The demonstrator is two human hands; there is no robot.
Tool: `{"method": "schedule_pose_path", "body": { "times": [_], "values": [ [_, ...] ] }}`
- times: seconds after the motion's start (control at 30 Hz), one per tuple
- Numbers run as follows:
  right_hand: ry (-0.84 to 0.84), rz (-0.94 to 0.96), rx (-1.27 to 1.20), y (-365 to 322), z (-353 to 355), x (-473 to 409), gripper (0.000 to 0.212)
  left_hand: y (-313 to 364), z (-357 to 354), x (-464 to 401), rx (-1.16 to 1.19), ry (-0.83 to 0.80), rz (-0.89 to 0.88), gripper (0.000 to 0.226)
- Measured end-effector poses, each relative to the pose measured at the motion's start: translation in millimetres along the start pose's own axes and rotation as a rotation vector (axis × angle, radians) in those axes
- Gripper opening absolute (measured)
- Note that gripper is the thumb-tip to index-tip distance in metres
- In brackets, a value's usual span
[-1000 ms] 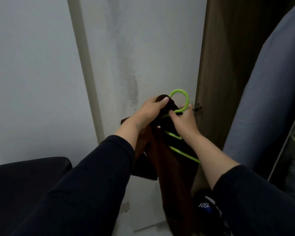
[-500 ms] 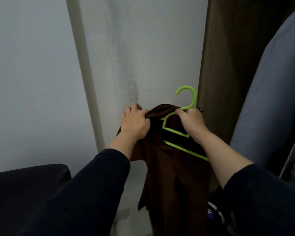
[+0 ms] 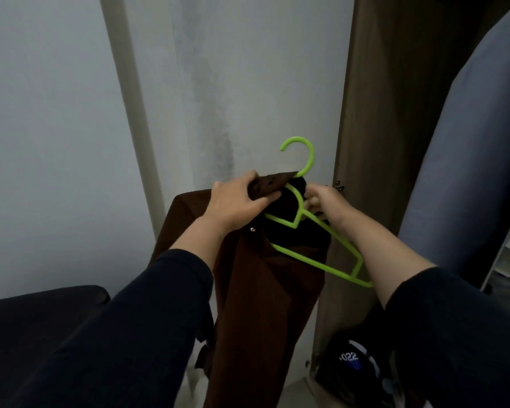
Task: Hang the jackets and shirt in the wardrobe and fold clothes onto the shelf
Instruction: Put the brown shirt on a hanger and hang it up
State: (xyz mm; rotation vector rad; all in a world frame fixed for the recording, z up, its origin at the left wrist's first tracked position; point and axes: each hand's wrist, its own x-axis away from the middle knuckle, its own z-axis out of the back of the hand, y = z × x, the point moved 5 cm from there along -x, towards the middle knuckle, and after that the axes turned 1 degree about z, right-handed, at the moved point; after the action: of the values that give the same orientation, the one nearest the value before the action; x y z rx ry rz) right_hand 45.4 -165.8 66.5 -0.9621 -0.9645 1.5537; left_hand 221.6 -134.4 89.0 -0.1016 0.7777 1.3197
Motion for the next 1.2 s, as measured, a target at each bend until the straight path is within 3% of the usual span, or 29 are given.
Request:
{"method": "schedule_pose_path", "body": {
  "times": [0.17, 0.33, 0.47, 0.6, 0.7, 0.93, 1.1, 1.2],
  "values": [
    [0.009, 0.009, 0.338, -0.2, 8.9, -4.4, 0.011, -8.9, 14.8, 2.0, -0.022, 0.142, -0.037, 0.022],
    [0.304, -0.062, 0.657, 3.0, 22.9, -3.3, 0.019, -21.8, 29.0, 3.8, 0.053, 0.229, 0.031, 0.023],
    [0.248, -0.221, 0.671, 19.0, 27.9, -5.9, 0.025, -38.9, 34.7, 10.7, 0.078, 0.271, 0.101, 0.015],
    [-0.030, -0.516, 0.346, 36.3, 23.9, 4.3, 0.028, -60.8, 37.3, 18.0, 0.127, 0.289, 0.210, 0.012],
    [-0.178, -0.599, 0.038, 37.6, 12.4, 11.9, 0.026, -65.8, 34.5, 21.6, 0.122, 0.282, 0.260, 0.011],
    [-0.063, -0.564, -0.703, 22.3, 3.9, 7.3, 0.019, -80.8, 35.0, 20.7, 0.113, 0.248, 0.361, 0.010],
    [-0.034, -0.440, -1.016, 2.3, -5.3, 6.0, 0.035, -86.0, 32.0, 22.2, 0.179, 0.253, 0.470, 0.012],
    [-0.106, -0.305, -1.145, -9.9, -10.2, 5.5, 0.023, -94.8, 30.6, 25.2, 0.288, 0.290, 0.548, 0.013]
  ]
}}
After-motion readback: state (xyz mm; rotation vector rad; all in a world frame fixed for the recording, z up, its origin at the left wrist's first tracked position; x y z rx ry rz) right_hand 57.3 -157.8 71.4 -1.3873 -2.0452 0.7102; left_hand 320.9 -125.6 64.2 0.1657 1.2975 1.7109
